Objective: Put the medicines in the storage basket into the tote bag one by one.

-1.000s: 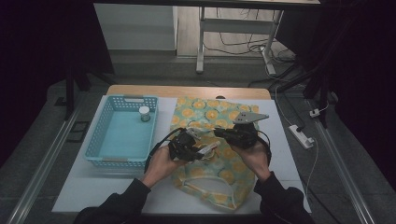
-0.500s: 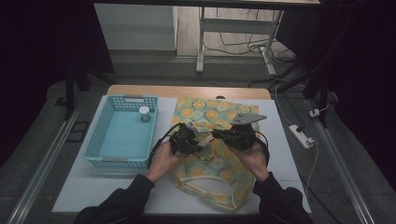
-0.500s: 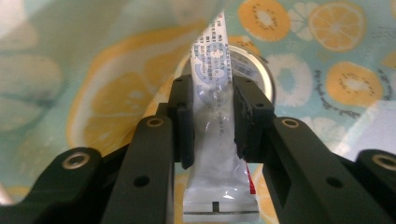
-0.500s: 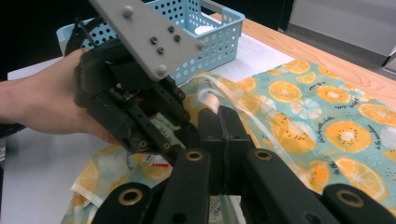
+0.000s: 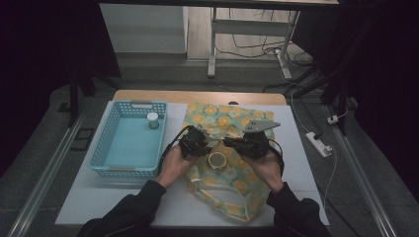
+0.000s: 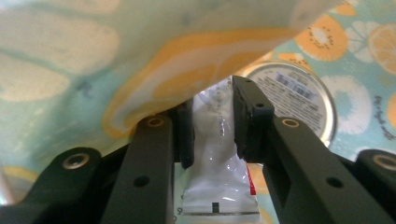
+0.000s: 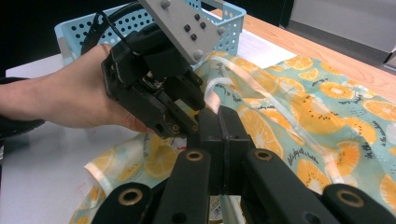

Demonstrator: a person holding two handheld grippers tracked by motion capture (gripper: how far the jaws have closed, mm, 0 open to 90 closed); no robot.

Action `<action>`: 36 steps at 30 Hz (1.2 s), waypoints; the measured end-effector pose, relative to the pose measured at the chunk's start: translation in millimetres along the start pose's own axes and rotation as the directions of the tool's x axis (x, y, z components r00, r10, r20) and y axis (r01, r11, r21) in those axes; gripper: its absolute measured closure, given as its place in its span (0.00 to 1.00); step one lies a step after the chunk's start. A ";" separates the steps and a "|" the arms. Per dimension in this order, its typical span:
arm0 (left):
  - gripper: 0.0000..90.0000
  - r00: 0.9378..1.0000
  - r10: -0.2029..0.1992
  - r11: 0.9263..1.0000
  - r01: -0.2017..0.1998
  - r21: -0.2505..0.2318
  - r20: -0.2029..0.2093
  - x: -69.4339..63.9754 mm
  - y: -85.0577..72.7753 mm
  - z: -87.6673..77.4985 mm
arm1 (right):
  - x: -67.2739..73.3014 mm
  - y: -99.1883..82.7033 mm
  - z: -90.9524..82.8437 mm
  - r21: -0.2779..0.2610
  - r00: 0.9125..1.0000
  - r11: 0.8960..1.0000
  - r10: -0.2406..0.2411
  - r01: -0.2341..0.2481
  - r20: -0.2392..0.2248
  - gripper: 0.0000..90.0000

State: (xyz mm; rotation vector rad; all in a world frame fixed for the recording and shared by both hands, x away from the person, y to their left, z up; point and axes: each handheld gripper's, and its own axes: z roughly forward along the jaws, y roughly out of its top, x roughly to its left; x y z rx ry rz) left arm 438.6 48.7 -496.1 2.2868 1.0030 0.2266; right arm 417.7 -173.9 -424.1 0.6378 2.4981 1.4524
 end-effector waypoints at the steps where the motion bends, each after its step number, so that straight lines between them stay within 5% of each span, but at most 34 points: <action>1: 0.79 1.000 -0.002 1.000 0.002 -0.003 -0.004 0.0 0.4 1.3 | 0.0 -0.1 0.2 0.001 1.000 1.000 0.000 0.000 0.000 1.00; 10: 0.72 1.000 -0.004 1.000 0.004 0.003 -0.012 2.6 1.0 11.3 | -1.1 -1.9 2.1 0.013 1.000 1.000 0.002 -0.002 0.002 1.00; 18: 0.48 1.000 0.002 1.000 -0.001 -0.016 0.026 1.1 2.6 -2.8 | -3.0 -3.0 0.7 0.011 1.000 1.000 0.004 -0.004 0.003 0.99; 27: 0.28 0.994 0.074 0.997 -0.072 -0.024 0.083 -9.0 1.8 -20.2 | -5.9 -4.9 0.1 0.017 1.000 1.000 0.010 -0.010 0.005 0.99; 36: 0.18 0.990 0.039 0.998 -0.031 -0.061 0.134 -5.6 -1.1 -44.6 | -6.2 -5.3 -0.2 0.020 1.000 1.000 0.011 -0.011 0.005 0.99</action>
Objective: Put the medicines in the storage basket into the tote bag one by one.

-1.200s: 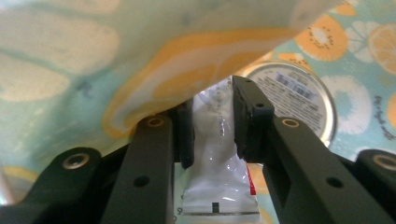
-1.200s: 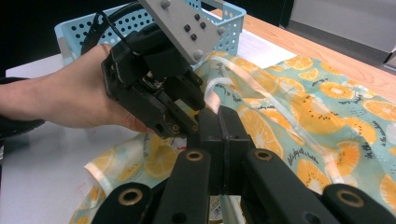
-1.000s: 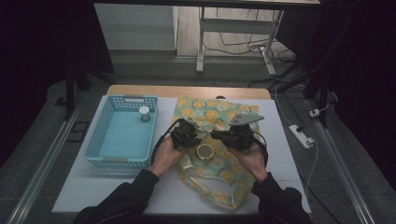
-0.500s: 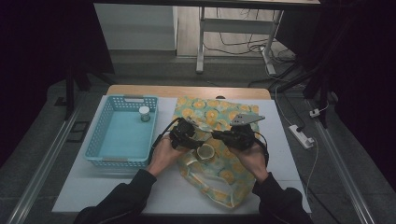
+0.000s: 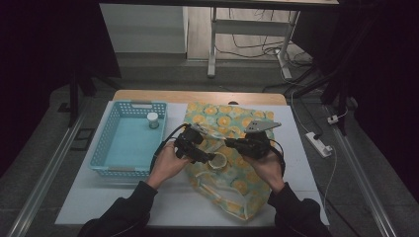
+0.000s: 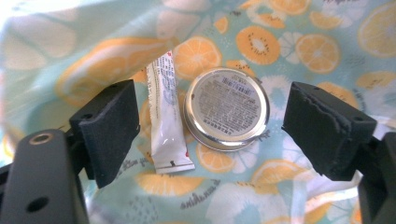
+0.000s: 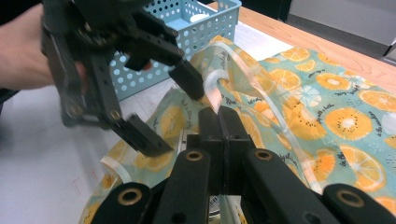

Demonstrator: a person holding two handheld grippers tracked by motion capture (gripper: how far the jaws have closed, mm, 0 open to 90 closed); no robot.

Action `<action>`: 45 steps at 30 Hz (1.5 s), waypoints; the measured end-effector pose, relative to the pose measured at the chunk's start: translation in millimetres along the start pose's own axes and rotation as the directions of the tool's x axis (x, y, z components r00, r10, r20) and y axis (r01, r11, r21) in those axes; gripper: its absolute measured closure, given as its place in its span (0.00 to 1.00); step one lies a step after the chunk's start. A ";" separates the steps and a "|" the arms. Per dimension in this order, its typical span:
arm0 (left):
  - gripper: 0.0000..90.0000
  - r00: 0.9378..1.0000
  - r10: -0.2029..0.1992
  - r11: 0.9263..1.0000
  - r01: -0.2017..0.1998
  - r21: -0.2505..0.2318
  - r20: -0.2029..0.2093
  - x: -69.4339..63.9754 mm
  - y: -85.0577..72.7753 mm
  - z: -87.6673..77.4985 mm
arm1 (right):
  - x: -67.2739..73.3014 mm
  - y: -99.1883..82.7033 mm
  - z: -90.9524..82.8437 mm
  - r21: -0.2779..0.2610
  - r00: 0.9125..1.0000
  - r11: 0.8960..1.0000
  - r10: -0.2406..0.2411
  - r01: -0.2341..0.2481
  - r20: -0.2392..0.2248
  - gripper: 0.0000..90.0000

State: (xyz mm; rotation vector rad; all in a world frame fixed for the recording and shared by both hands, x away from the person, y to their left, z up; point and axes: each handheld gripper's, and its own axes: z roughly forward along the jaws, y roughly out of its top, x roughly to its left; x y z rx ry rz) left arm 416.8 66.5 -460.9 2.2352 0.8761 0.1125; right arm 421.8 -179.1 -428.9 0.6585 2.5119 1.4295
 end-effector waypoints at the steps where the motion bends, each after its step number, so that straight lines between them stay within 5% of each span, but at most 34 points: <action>1: 0.17 1.000 -0.001 1.000 0.001 -0.004 0.003 0.8 -0.5 -2.9 | 0.1 0.0 0.1 0.000 1.000 1.000 0.000 0.000 -0.001 0.99; 15: 0.01 0.999 -0.043 0.997 0.043 -0.056 0.006 22.2 -13.2 -33.6 | 0.3 -0.2 -0.2 0.002 1.000 1.000 -0.004 0.004 0.000 0.99; 36: 0.01 0.994 -0.096 0.988 0.088 -0.128 -0.060 58.9 -34.7 -70.2 | 0.6 -0.1 -0.4 0.000 1.000 1.000 -0.005 0.005 -0.003 0.99; 45: 0.01 0.985 -0.139 0.982 0.124 -0.142 -0.104 79.0 -46.9 -79.3 | 0.6 -0.3 -0.1 0.004 1.000 1.000 -0.005 0.005 -0.002 0.99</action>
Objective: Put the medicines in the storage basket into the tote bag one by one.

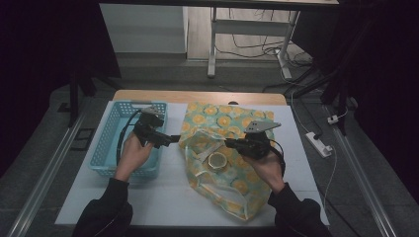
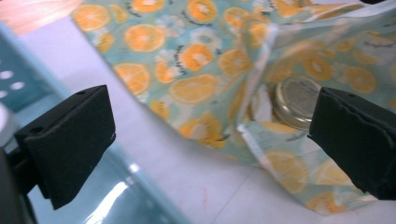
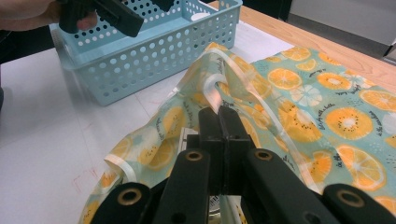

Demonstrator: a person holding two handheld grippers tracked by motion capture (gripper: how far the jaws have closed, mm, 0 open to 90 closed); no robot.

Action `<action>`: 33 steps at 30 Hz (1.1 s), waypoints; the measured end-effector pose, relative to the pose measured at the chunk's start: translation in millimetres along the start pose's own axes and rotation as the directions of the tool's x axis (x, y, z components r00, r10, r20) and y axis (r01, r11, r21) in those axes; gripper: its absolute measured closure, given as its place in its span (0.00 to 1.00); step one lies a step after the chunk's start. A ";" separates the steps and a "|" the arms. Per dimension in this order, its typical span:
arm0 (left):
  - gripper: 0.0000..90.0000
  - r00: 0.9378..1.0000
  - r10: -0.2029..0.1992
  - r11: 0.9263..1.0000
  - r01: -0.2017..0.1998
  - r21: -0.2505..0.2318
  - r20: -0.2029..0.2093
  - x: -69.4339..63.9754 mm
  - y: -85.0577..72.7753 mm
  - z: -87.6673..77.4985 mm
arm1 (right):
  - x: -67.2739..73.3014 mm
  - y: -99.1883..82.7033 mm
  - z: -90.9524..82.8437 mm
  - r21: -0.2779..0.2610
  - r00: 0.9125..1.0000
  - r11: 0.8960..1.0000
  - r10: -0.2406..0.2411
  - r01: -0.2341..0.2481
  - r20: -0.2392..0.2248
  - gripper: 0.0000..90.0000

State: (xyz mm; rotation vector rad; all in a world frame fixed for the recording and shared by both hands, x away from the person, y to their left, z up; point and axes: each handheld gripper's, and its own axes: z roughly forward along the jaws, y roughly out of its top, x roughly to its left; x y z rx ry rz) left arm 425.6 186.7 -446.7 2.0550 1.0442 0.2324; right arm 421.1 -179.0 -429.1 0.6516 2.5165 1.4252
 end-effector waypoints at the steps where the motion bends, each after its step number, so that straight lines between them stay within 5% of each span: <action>1: 0.01 1.000 -0.006 1.000 0.006 -0.003 -0.007 2.1 -1.1 -1.0 | 0.1 -0.1 0.1 0.000 1.000 1.000 0.000 0.000 0.000 0.99; 24: 0.00 0.987 -0.075 0.996 0.067 -0.062 -0.142 42.6 -15.2 -14.7 | 0.8 -0.8 2.7 0.008 1.000 1.000 0.000 0.000 -0.001 0.99; 33: 0.00 0.979 -0.110 0.994 0.111 -0.003 -0.172 61.4 -7.7 -8.7 | 1.0 -1.2 3.7 0.009 1.000 1.000 0.001 -0.001 0.000 0.99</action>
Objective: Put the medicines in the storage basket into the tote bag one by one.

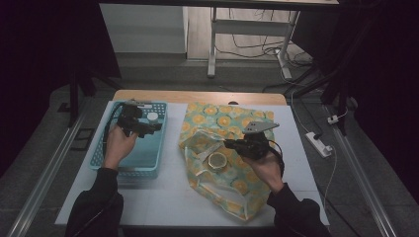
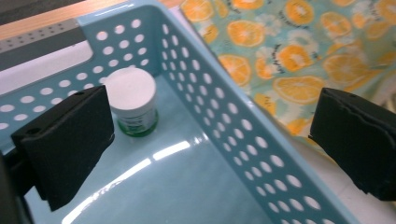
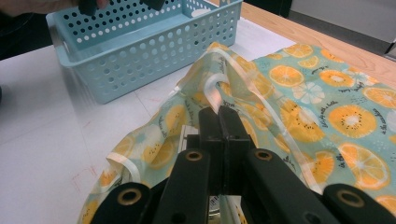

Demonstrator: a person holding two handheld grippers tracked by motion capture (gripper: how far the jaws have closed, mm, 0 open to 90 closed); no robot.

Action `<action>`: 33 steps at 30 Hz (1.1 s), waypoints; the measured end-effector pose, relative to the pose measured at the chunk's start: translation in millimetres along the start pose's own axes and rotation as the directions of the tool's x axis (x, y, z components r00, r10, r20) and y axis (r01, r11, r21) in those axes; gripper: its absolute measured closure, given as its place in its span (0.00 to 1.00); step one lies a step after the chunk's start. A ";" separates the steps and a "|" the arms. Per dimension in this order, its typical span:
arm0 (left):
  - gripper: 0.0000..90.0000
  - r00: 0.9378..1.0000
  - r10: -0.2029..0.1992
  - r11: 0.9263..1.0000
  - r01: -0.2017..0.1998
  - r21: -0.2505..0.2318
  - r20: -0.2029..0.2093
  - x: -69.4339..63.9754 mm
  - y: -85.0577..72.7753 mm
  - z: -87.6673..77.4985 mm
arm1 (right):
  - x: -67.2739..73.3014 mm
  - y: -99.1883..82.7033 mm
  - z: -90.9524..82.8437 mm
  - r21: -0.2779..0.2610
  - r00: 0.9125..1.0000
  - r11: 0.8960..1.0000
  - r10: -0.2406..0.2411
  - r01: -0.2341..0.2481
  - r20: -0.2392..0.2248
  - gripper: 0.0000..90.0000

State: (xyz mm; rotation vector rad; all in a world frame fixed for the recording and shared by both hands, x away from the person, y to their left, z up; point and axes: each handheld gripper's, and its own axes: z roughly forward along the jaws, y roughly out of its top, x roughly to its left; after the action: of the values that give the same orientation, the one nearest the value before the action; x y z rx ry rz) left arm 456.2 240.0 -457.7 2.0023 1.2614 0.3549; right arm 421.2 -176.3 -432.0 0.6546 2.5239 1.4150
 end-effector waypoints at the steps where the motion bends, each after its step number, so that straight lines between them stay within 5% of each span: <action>1: 0.00 1.000 -0.007 1.000 0.007 0.005 -0.001 1.6 1.7 1.5 | -0.1 -0.1 0.1 0.001 1.000 1.000 0.000 0.000 0.000 0.99; 17: 0.00 0.996 0.003 0.993 0.008 0.121 -0.088 25.2 19.7 36.0 | -1.7 -1.0 0.0 0.004 1.000 1.000 0.001 -0.001 -0.001 0.99; 33: 0.05 0.994 -0.007 0.980 0.028 0.196 -0.109 40.3 19.7 59.9 | -2.3 -0.6 -1.4 0.005 1.000 1.000 0.000 0.000 0.001 0.99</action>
State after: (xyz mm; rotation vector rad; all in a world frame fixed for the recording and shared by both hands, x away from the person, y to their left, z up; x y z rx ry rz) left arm 523.0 244.0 -491.2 2.1613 1.4283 0.3449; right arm 422.6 -178.7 -431.9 0.6563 2.5280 1.4082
